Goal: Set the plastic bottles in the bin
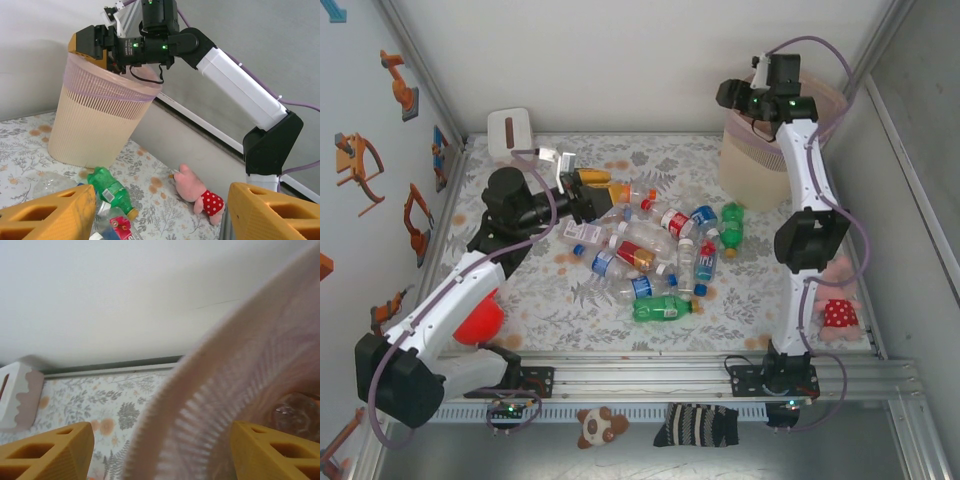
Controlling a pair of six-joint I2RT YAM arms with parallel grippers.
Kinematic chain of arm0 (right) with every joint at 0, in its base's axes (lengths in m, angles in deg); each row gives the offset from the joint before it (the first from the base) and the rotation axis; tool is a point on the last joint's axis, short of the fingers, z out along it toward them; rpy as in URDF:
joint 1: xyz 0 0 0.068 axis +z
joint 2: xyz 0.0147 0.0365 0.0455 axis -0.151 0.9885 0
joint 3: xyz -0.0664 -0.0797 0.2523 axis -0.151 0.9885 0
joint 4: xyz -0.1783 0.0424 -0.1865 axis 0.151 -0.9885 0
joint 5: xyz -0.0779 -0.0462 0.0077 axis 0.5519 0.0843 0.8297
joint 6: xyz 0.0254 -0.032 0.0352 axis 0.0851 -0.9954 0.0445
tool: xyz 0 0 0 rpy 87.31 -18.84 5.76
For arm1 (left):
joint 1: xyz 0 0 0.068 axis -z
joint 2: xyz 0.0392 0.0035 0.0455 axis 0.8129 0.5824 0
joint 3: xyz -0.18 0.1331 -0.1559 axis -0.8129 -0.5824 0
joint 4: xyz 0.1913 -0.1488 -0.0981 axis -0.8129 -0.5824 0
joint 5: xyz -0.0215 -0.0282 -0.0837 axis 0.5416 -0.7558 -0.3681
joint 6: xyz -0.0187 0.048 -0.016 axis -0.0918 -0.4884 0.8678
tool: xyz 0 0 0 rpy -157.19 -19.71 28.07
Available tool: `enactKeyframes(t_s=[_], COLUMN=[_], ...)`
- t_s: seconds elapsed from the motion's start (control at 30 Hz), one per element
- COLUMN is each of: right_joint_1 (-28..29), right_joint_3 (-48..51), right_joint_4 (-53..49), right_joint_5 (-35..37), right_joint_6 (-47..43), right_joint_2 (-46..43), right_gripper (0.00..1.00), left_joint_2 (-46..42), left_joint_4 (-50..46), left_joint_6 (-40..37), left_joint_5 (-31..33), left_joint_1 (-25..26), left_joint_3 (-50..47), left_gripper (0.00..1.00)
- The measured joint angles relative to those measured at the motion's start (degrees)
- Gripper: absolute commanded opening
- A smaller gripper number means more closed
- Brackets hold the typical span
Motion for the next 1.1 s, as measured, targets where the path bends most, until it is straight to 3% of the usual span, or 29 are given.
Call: enactKeyframes(t_s=[0.63, 1.1], right_joint_1=[2.0, 2.5], right_joint_3=[-0.8, -0.8], right_joint_4=[-9.7, -19.1], right_joint_5=[-12.5, -5.6], right_joint_6=[-14.9, -21.8], right_joint_2=[-1.0, -7.8], right_gripper=[0.52, 0.46], left_joint_2=[0.0, 0.3], left_joint_4=[0.0, 0.0], left_joint_6=[0.3, 0.7], left_joint_5=[0.0, 0.0], left_joint_1=[0.0, 0.1], left_joint_3=[-0.3, -0.3], left_gripper=[0.69, 0.68])
